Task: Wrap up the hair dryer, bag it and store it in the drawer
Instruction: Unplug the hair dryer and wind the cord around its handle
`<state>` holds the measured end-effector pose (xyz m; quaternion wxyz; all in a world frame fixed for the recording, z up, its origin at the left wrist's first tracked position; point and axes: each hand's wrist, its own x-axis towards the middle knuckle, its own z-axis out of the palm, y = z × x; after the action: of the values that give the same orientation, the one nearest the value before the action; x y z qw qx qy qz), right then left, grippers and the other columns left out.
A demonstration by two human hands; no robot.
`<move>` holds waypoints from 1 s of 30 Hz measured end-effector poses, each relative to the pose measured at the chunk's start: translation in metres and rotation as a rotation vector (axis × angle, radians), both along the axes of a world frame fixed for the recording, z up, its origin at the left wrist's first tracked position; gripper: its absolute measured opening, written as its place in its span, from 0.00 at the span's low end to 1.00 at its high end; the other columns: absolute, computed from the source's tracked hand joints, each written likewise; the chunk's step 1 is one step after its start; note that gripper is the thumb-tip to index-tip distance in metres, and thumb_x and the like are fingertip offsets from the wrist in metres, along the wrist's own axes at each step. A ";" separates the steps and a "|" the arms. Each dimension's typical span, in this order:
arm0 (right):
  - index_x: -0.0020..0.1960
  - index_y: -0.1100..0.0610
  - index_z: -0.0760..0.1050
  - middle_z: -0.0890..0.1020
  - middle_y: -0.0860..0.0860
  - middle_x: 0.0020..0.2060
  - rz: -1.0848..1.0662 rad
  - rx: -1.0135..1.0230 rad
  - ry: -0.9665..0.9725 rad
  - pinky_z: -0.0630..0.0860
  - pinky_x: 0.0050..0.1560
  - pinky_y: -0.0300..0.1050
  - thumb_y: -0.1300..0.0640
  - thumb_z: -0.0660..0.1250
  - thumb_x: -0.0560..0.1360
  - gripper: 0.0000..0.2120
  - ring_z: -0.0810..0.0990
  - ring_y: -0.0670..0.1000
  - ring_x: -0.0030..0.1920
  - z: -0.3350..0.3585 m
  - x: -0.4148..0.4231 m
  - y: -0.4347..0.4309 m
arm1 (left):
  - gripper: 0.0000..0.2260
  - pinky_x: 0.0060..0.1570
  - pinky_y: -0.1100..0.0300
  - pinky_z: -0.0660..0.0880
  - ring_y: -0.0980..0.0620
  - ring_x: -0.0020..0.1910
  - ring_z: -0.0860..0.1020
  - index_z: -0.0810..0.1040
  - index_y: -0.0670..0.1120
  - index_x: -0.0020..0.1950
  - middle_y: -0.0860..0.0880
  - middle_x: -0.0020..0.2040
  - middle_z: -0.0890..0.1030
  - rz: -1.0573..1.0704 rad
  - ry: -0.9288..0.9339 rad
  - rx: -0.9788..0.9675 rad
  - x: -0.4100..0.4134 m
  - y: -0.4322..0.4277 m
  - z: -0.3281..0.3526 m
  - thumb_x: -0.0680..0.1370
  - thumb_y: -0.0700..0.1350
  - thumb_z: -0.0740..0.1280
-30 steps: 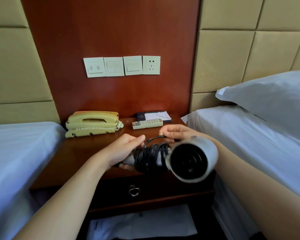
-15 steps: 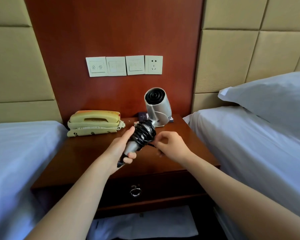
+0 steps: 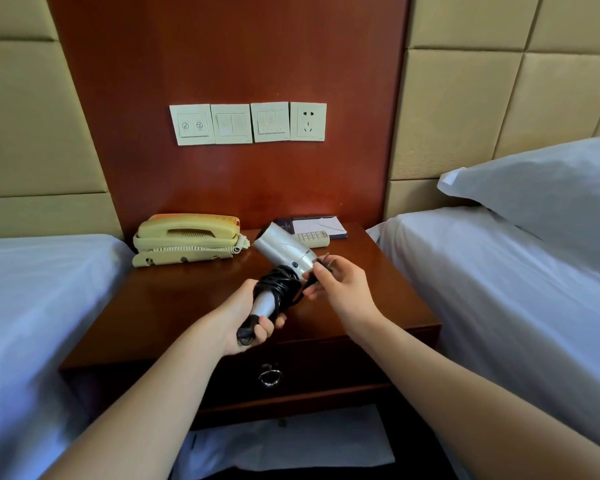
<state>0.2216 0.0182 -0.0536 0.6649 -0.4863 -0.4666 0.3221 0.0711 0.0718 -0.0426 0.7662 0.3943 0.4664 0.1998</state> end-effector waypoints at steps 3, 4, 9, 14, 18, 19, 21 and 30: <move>0.45 0.58 0.74 0.80 0.56 0.38 0.007 -0.010 0.069 0.75 0.29 0.34 0.64 0.58 0.79 0.08 0.78 0.43 0.25 0.000 -0.003 0.006 | 0.28 0.14 0.72 0.59 0.55 0.14 0.64 0.72 0.36 0.44 0.43 0.27 0.73 0.057 0.111 0.122 0.000 0.000 0.000 0.80 0.60 0.49; 0.45 0.58 0.74 0.79 0.56 0.38 0.022 -0.010 0.100 0.75 0.29 0.34 0.65 0.58 0.80 0.08 0.78 0.43 0.26 -0.001 -0.005 0.008 | 0.29 0.15 0.71 0.61 0.54 0.15 0.65 0.73 0.36 0.46 0.42 0.29 0.74 0.078 0.195 0.199 -0.001 0.003 -0.003 0.80 0.61 0.49; 0.49 0.63 0.68 0.79 0.58 0.40 0.087 -0.017 0.251 0.77 0.36 0.37 0.64 0.59 0.79 0.02 0.79 0.45 0.28 -0.004 -0.013 0.017 | 0.30 0.38 0.56 0.76 0.43 0.34 0.80 0.75 0.39 0.41 0.42 0.36 0.77 0.058 0.696 0.691 -0.015 0.013 -0.014 0.76 0.66 0.53; 0.44 0.61 0.73 0.82 0.57 0.40 0.077 -0.049 0.241 0.74 0.33 0.36 0.61 0.61 0.79 0.06 0.74 0.44 0.27 -0.003 -0.011 0.016 | 0.22 0.41 0.56 0.69 0.45 0.41 0.76 0.71 0.45 0.39 0.49 0.40 0.76 -0.013 1.037 0.987 -0.018 0.007 -0.008 0.76 0.64 0.57; 0.48 0.57 0.73 0.82 0.54 0.37 0.139 -0.127 0.174 0.72 0.29 0.37 0.57 0.58 0.81 0.07 0.72 0.46 0.26 0.000 -0.016 0.011 | 0.10 0.48 0.53 0.71 0.48 0.52 0.73 0.70 0.50 0.52 0.50 0.52 0.72 0.090 0.863 1.185 -0.015 0.009 -0.002 0.75 0.52 0.65; 0.49 0.56 0.72 0.81 0.54 0.35 0.151 -0.143 0.177 0.71 0.28 0.38 0.56 0.56 0.81 0.07 0.71 0.47 0.24 -0.001 -0.017 0.011 | 0.07 0.50 0.52 0.73 0.48 0.51 0.73 0.71 0.50 0.50 0.49 0.52 0.73 0.092 0.789 1.205 -0.013 0.010 -0.002 0.75 0.48 0.66; 0.50 0.56 0.69 0.77 0.54 0.31 0.168 -0.162 0.167 0.68 0.27 0.40 0.55 0.53 0.82 0.08 0.68 0.48 0.22 -0.003 -0.020 0.010 | 0.05 0.49 0.54 0.73 0.48 0.47 0.74 0.72 0.50 0.47 0.49 0.50 0.75 0.106 0.697 1.199 -0.008 0.010 -0.001 0.74 0.42 0.66; 0.61 0.59 0.62 0.73 0.52 0.32 0.212 -0.245 -0.133 0.70 0.37 0.43 0.57 0.47 0.83 0.10 0.69 0.43 0.23 -0.006 -0.016 0.016 | 0.10 0.38 0.57 0.69 0.46 0.37 0.74 0.76 0.44 0.37 0.43 0.36 0.76 -0.045 0.889 1.134 -0.016 0.021 0.014 0.76 0.47 0.66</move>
<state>0.2060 0.0343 -0.0598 0.5305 -0.5319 -0.5155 0.4122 0.0553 0.0931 -0.0288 0.1851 0.7849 0.5505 0.2159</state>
